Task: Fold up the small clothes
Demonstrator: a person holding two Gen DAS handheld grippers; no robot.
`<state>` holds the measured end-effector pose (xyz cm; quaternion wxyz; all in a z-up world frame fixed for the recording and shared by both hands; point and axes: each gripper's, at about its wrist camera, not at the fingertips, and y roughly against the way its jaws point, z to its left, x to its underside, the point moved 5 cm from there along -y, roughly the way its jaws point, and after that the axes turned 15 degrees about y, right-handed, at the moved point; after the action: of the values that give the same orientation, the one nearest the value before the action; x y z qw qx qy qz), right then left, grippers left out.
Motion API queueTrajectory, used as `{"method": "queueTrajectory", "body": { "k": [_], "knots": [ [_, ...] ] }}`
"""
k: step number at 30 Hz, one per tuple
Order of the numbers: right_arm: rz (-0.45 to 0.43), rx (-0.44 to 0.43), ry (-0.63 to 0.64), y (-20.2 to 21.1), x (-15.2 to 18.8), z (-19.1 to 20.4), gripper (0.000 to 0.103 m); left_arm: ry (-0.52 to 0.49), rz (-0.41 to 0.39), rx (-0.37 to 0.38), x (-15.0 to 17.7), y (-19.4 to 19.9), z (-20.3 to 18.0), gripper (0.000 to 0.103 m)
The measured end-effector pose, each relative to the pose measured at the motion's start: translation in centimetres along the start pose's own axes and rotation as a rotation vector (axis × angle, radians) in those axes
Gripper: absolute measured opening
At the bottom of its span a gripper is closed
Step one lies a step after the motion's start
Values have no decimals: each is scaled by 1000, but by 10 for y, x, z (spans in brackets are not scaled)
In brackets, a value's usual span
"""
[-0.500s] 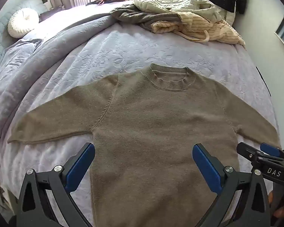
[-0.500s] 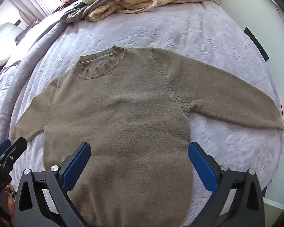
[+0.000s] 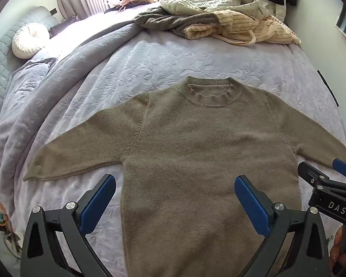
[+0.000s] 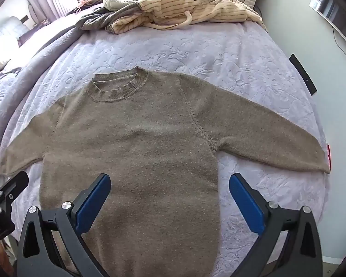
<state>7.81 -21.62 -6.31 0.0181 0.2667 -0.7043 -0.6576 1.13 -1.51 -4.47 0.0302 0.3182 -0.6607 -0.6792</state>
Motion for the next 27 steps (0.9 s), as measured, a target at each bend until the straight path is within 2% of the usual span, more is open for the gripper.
{"method": "queueTrajectory", "body": {
  "k": [3, 11, 15, 21, 27],
  "knots": [
    [-5, 0, -5, 2, 1, 1, 102, -10, 39, 27, 1, -1, -6, 103],
    [-12, -9, 2, 5, 1, 2, 102, -25, 8, 22, 0, 6, -13, 103],
    [-17, -7, 20, 5, 0, 7, 102, 9, 23, 31, -3, 6, -8, 103],
    [-24, -7, 45, 6, -2, 12, 102, 73, 25, 90, -6, 10, -2, 103],
    [-25, -20, 60, 5, -1, 13, 102, 46, 23, 50, -3, 13, -7, 103]
  ]
}}
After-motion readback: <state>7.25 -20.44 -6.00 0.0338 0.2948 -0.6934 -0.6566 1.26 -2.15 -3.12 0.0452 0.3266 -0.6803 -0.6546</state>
